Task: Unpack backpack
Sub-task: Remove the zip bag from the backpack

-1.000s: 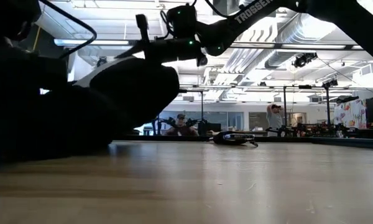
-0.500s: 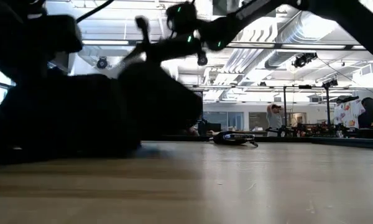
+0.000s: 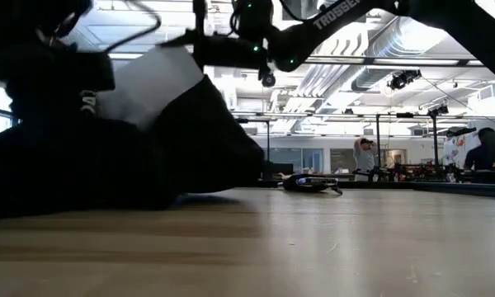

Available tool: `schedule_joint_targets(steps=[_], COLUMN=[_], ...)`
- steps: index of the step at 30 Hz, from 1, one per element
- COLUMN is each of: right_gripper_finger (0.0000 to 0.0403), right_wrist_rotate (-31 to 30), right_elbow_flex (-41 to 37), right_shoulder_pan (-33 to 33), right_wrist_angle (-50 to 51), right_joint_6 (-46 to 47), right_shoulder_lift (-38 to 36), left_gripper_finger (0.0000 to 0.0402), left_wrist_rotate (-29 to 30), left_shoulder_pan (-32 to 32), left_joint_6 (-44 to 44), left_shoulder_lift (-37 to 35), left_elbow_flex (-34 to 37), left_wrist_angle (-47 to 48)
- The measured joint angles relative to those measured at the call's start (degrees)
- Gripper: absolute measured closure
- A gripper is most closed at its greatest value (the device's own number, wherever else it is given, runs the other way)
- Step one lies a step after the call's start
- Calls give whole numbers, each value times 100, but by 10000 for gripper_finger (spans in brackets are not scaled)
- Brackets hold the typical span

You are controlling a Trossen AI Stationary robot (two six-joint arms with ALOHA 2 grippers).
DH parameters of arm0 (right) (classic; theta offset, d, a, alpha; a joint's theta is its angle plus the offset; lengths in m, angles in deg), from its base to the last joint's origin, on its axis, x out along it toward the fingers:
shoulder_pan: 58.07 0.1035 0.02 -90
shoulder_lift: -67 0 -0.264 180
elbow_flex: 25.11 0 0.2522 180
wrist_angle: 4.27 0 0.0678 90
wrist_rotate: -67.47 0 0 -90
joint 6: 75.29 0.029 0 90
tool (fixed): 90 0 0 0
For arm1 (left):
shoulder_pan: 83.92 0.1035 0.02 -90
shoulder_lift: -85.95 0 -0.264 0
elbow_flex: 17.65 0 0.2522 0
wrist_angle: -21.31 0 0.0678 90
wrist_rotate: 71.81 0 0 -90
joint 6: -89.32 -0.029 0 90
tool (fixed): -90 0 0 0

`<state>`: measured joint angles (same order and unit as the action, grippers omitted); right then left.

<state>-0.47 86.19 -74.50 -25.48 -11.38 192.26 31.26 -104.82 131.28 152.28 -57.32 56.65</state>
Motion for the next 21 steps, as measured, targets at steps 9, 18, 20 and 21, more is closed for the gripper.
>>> schedule_joint_targets(steps=[9,18,20,21], right_gripper_finger=[403,403,403,403], right_wrist_rotate=[1810,3511,3707,3712], right_elbow_flex=[2,13,13,12], right_shoulder_pan=[-78,-87,-82,-82], right_wrist_angle=[126,1122,2119,2726], right_joint_6=[-128,-404,-880,-1231], right_shoulder_lift=[-553,-1437,-1655,-1755], left_gripper_finger=[367,367,367,367], left_wrist_rotate=[249,738,725,695], left_shoulder_pan=[63,172,217,234], left_joint_6=[1591,2750,2704,2677], left_shoulder_lift=[-61,-153,-258,-331], left_elbow_flex=[391,391,388,378], left_wrist_angle=[570,1723,2025,2241])
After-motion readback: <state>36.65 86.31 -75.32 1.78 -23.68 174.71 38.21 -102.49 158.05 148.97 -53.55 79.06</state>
